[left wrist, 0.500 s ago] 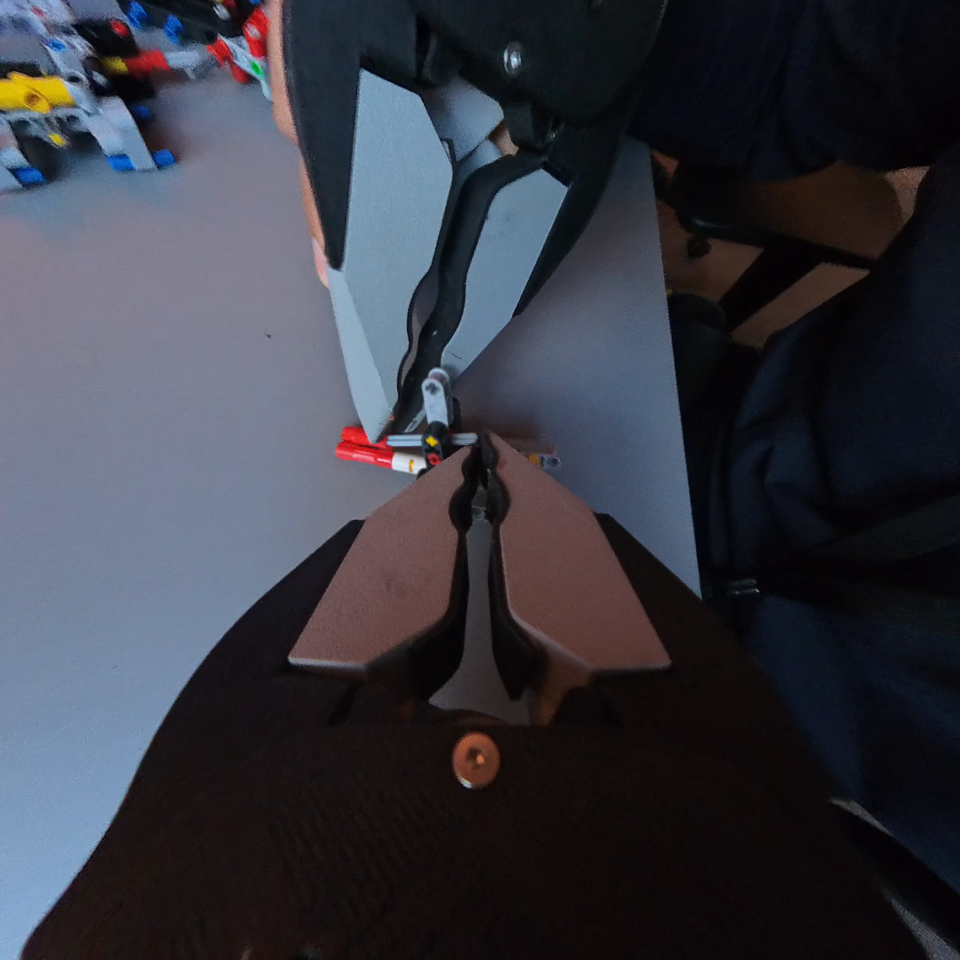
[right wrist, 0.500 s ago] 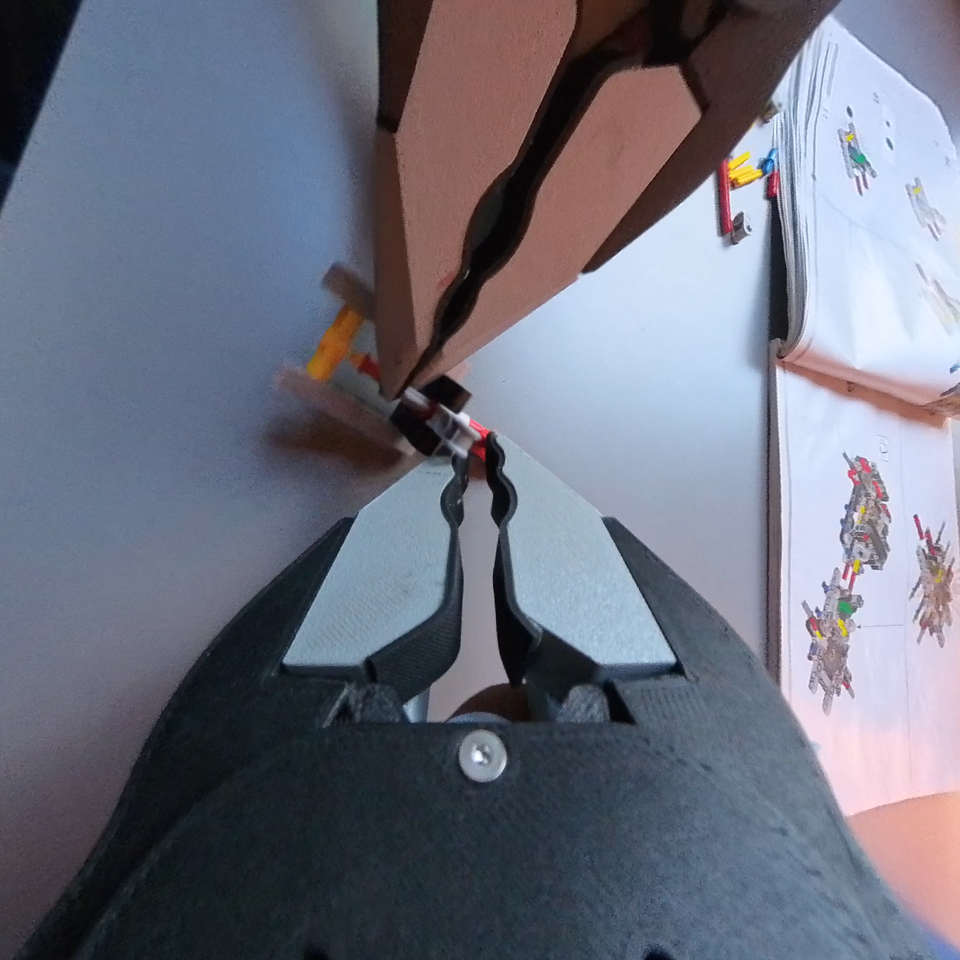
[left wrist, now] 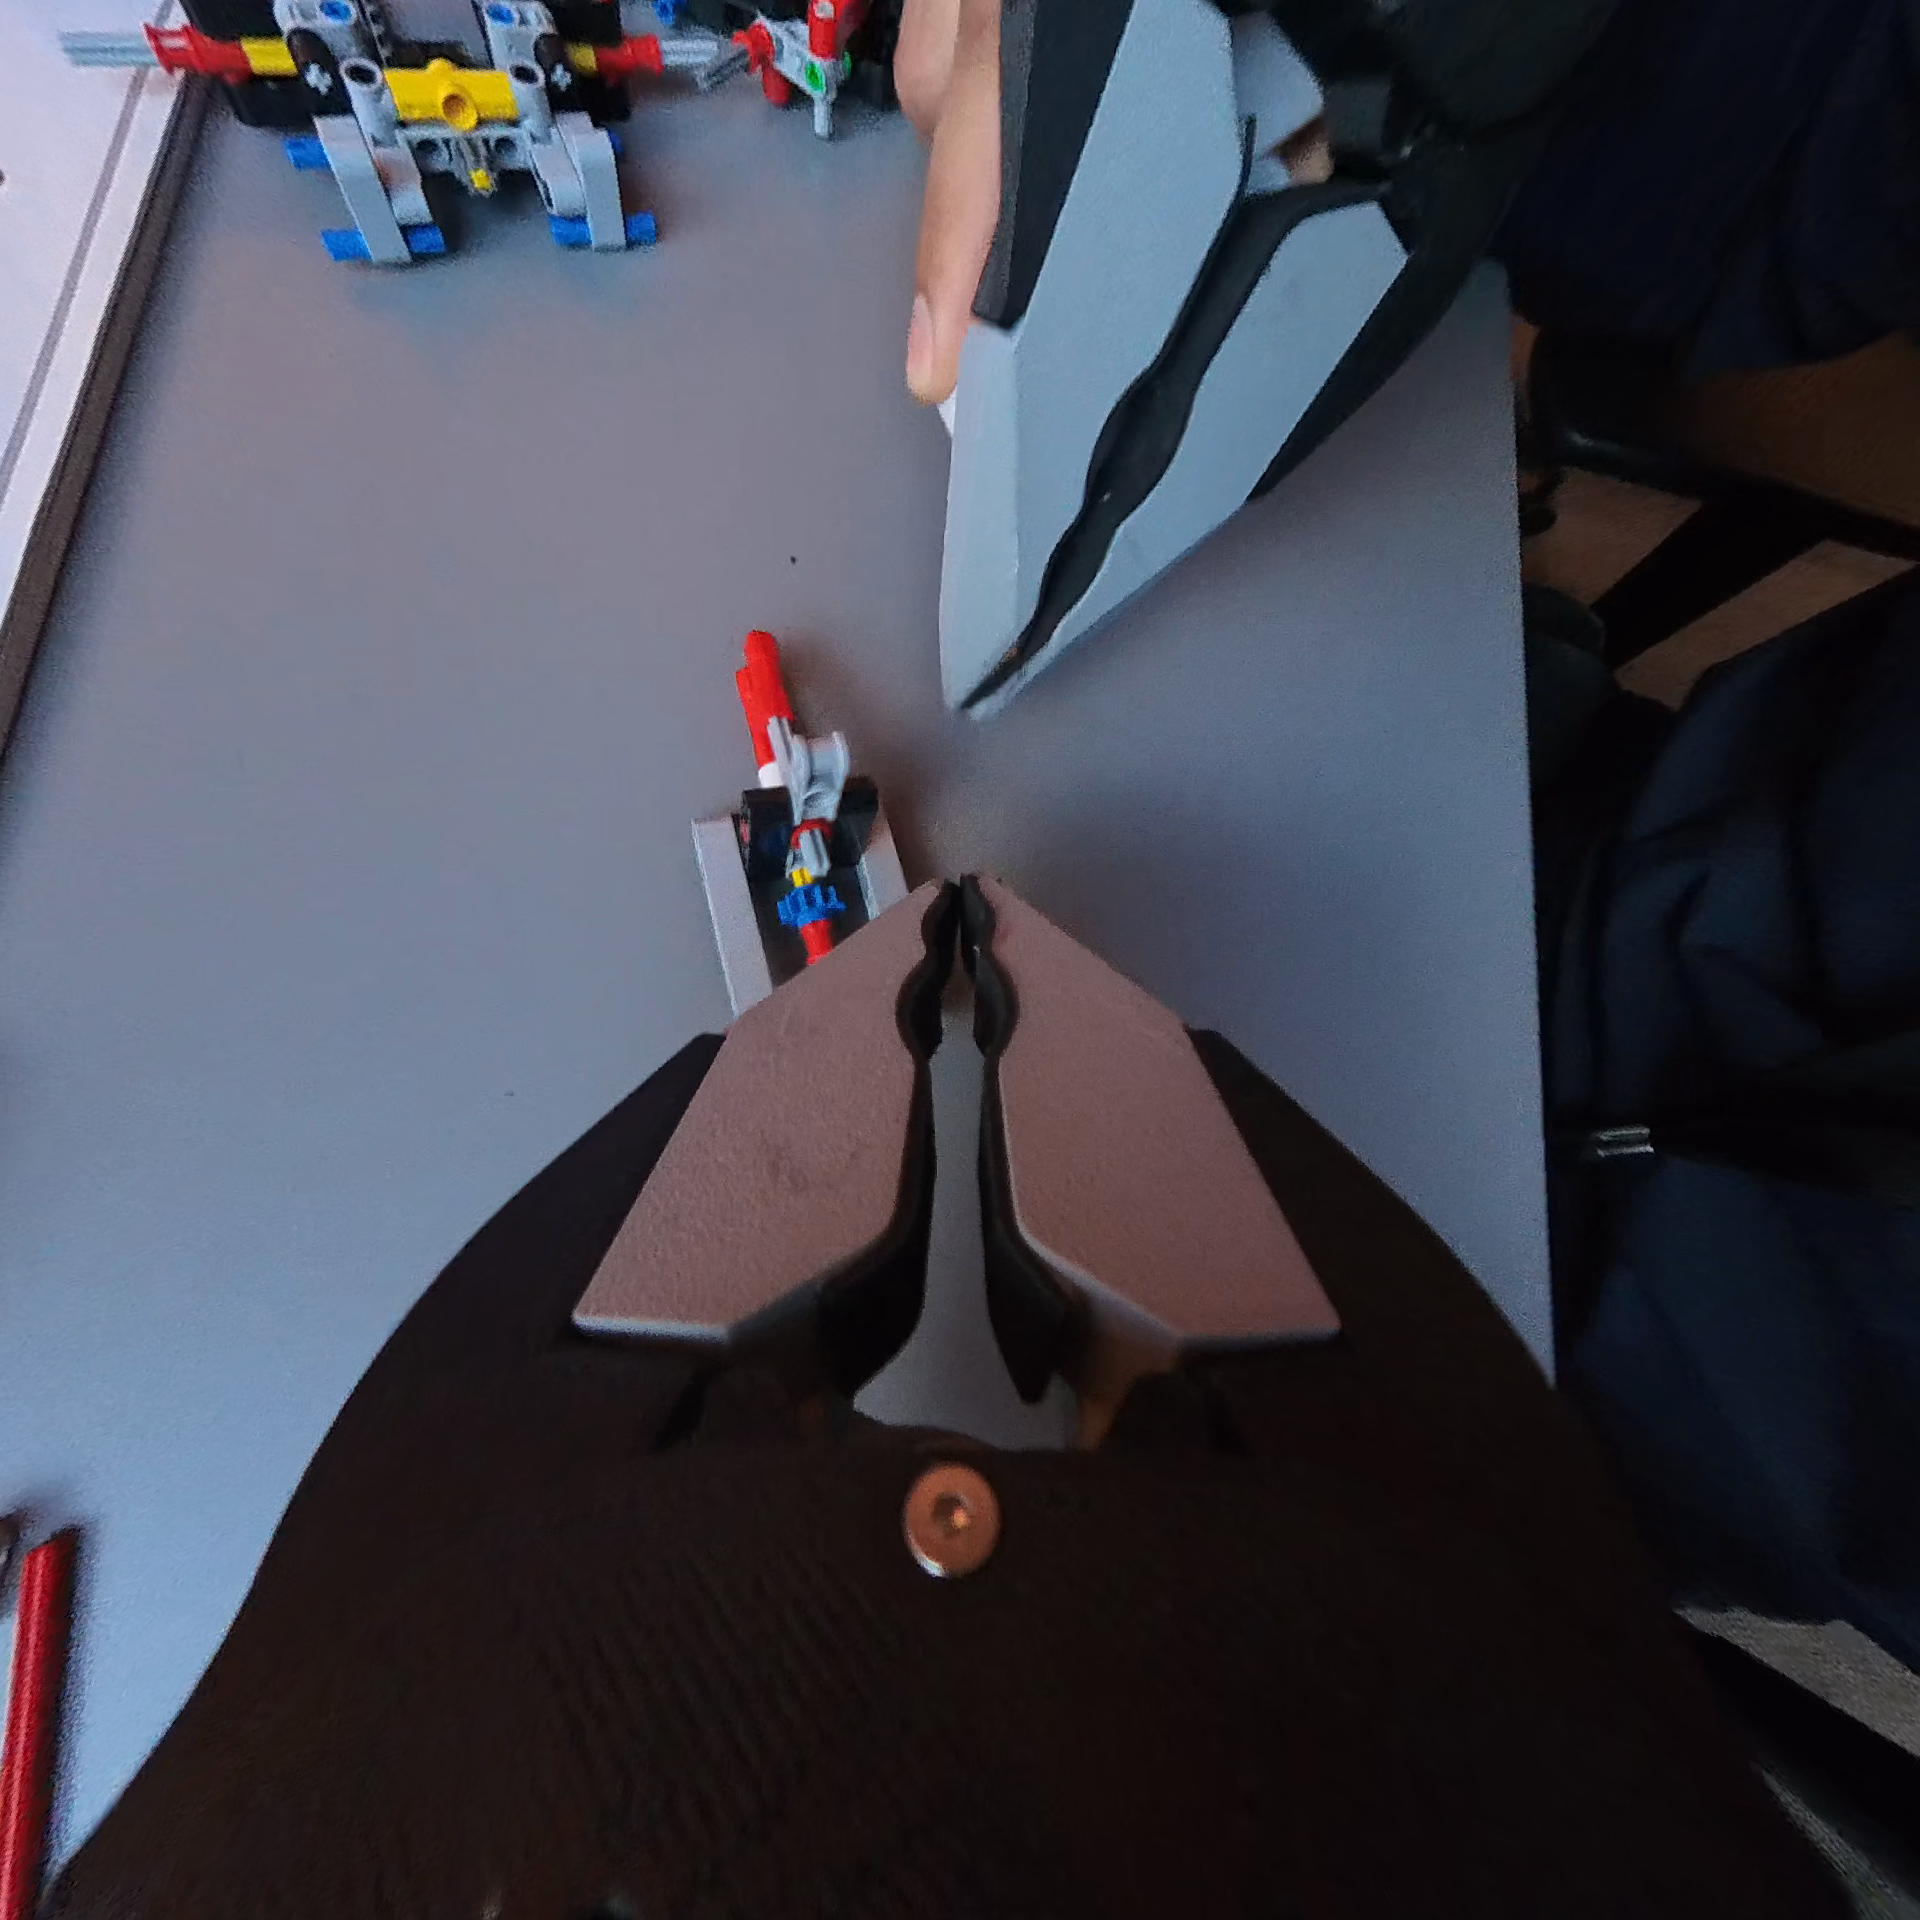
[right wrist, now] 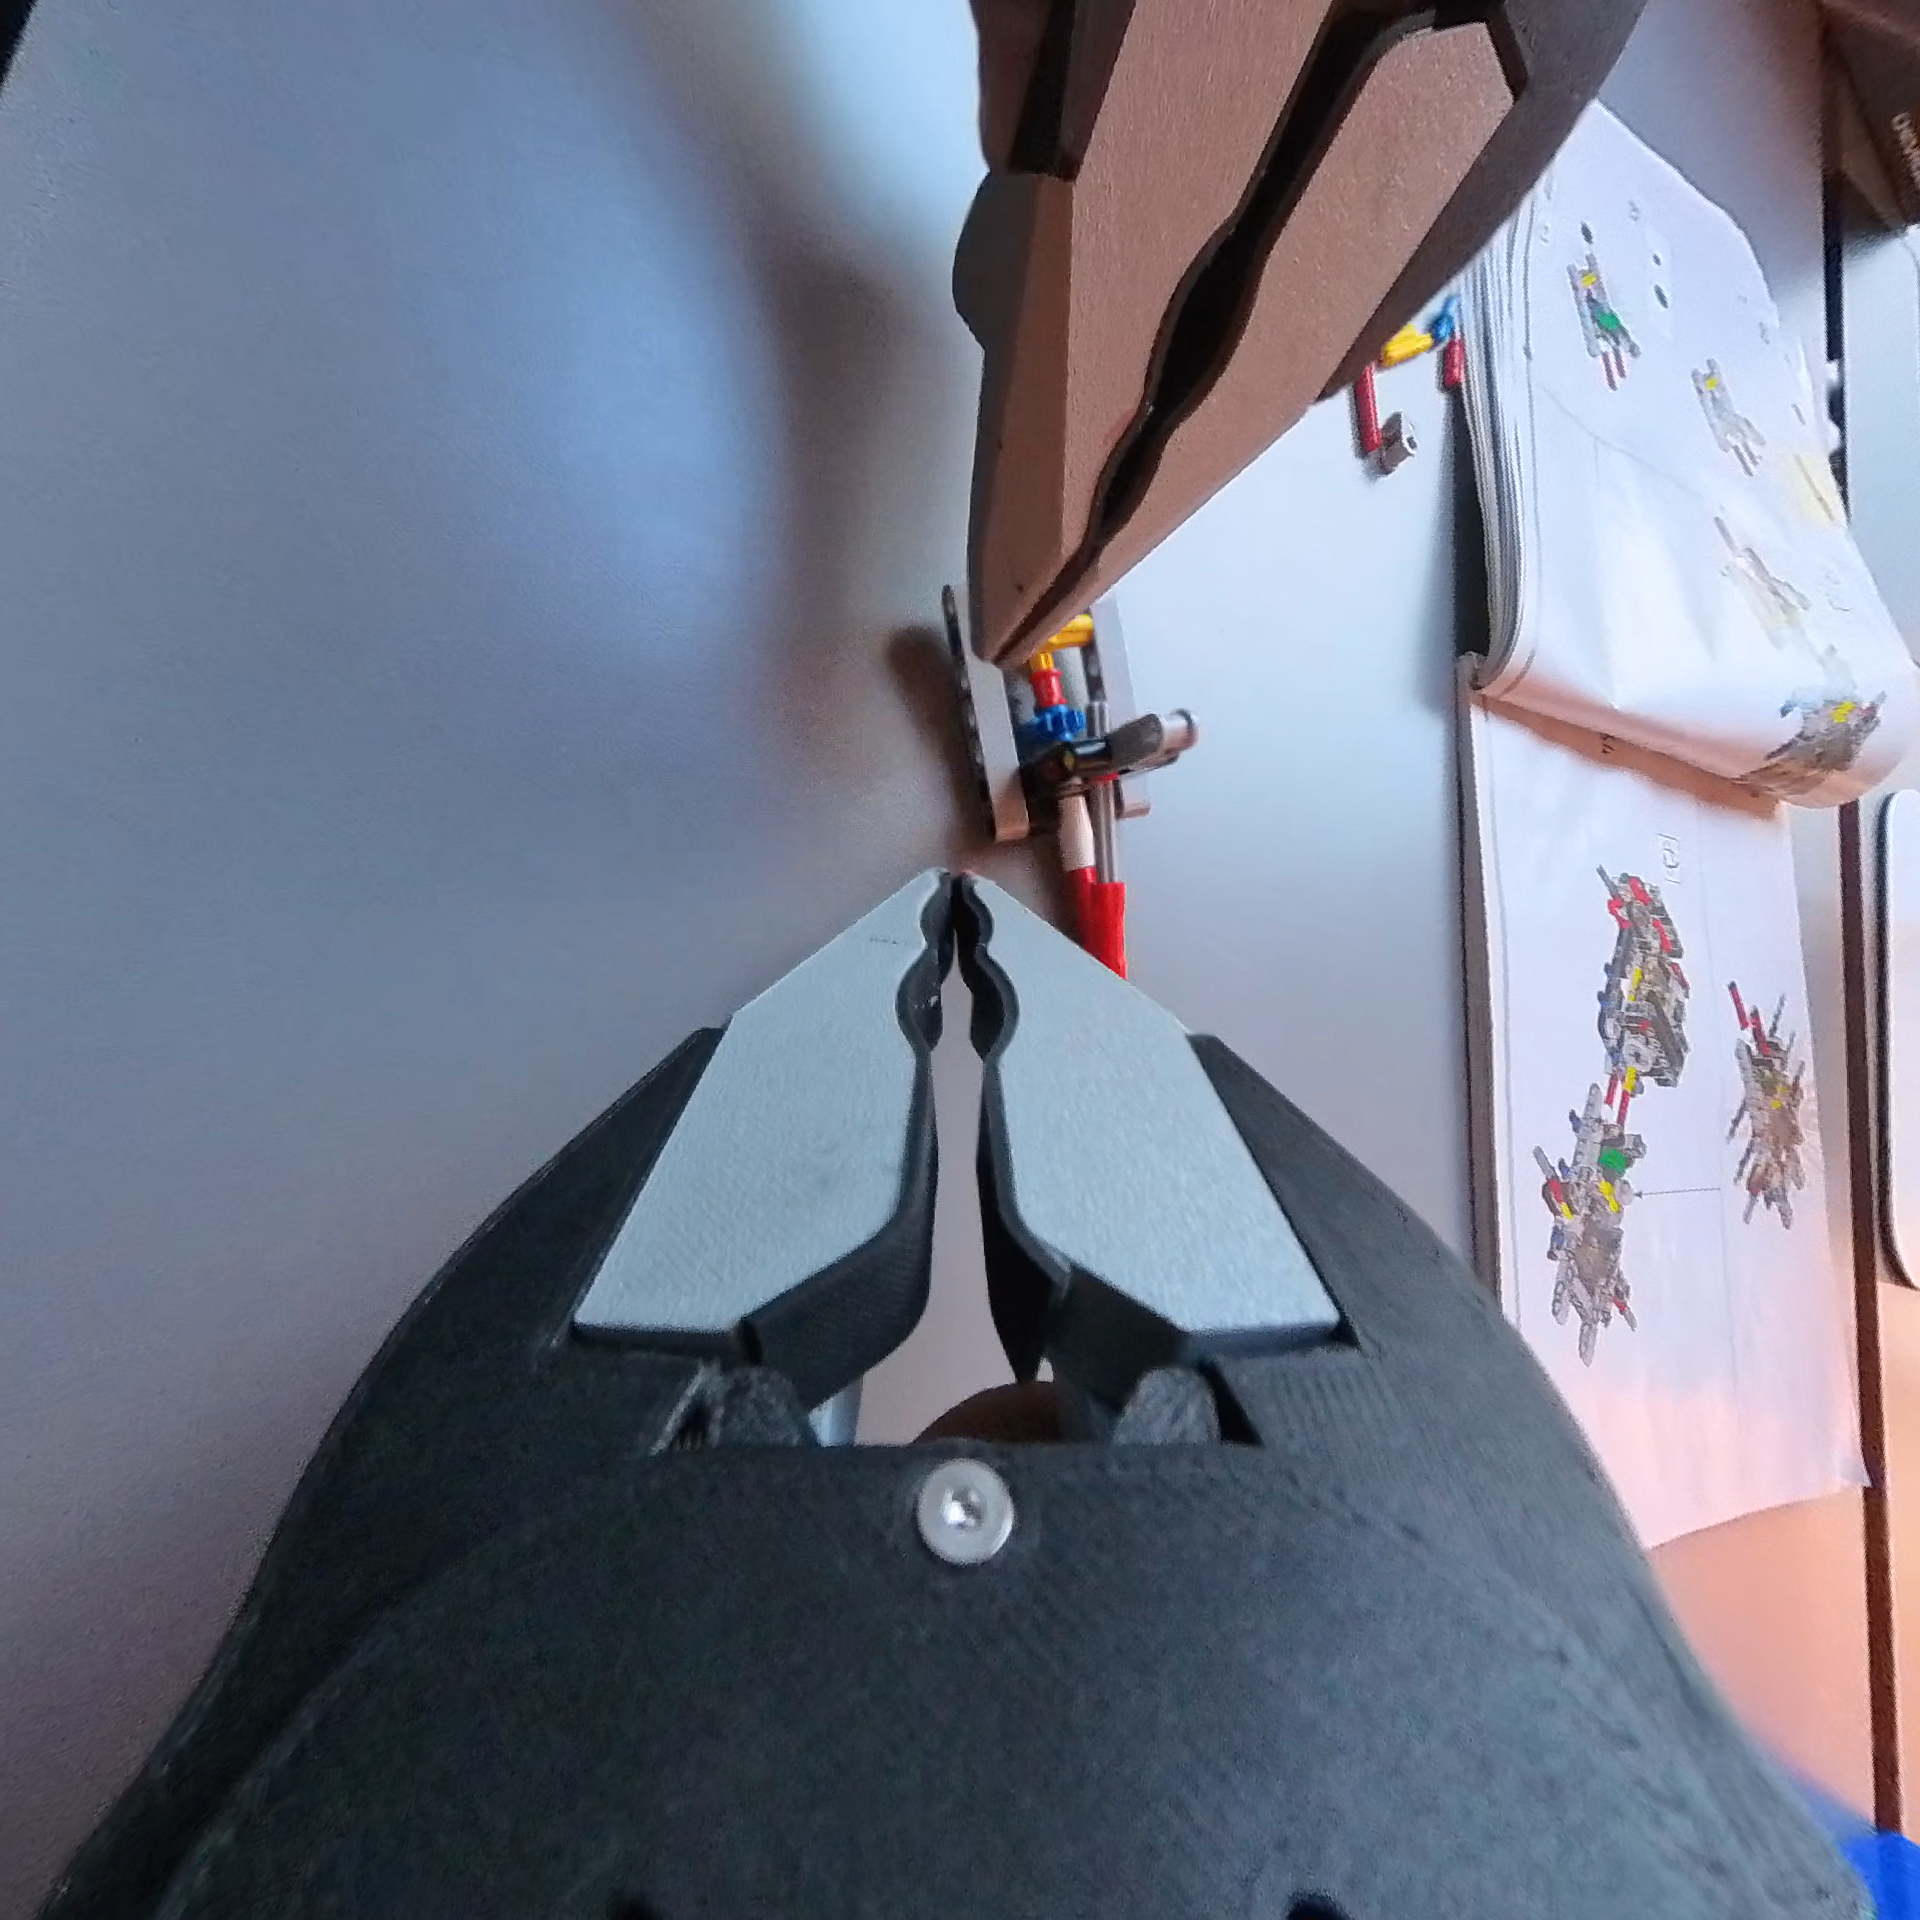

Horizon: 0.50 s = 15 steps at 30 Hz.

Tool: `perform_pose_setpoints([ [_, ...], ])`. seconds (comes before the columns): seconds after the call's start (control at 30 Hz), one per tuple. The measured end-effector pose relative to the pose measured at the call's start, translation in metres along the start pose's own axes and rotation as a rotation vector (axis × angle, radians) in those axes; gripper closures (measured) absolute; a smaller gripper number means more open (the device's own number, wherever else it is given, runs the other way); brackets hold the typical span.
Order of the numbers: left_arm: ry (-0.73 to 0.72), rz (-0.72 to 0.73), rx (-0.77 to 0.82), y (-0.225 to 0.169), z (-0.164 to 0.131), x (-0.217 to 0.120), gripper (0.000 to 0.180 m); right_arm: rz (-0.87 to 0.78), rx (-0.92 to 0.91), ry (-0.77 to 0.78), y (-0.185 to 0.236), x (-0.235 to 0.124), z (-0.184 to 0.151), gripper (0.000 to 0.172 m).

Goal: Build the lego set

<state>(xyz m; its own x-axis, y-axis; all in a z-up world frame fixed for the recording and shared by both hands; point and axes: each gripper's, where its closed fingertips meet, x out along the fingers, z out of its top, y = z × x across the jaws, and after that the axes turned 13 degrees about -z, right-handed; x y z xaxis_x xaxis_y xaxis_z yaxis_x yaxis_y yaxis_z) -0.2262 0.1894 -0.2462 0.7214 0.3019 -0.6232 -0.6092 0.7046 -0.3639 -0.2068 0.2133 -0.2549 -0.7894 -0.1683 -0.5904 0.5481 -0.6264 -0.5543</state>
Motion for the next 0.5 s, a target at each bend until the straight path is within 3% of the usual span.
perform_pose_setpoints([
  [0.3, -0.062, 0.092, -0.014, 0.018, 0.006, -0.025, 0.179, -0.063, 0.169, -0.075, -0.026, -0.002, -0.01, 0.172],
  [0.4, -0.022, 0.143, -0.005, 0.023, 0.002, -0.018, 0.158, -0.077, 0.212, -0.055, -0.032, 0.005, -0.019, 0.159],
  [0.5, 0.025, 0.217, 0.042, 0.027, -0.001, -0.01, 0.158, -0.093, 0.24, -0.059, -0.037, 0.014, -0.023, 0.147],
])
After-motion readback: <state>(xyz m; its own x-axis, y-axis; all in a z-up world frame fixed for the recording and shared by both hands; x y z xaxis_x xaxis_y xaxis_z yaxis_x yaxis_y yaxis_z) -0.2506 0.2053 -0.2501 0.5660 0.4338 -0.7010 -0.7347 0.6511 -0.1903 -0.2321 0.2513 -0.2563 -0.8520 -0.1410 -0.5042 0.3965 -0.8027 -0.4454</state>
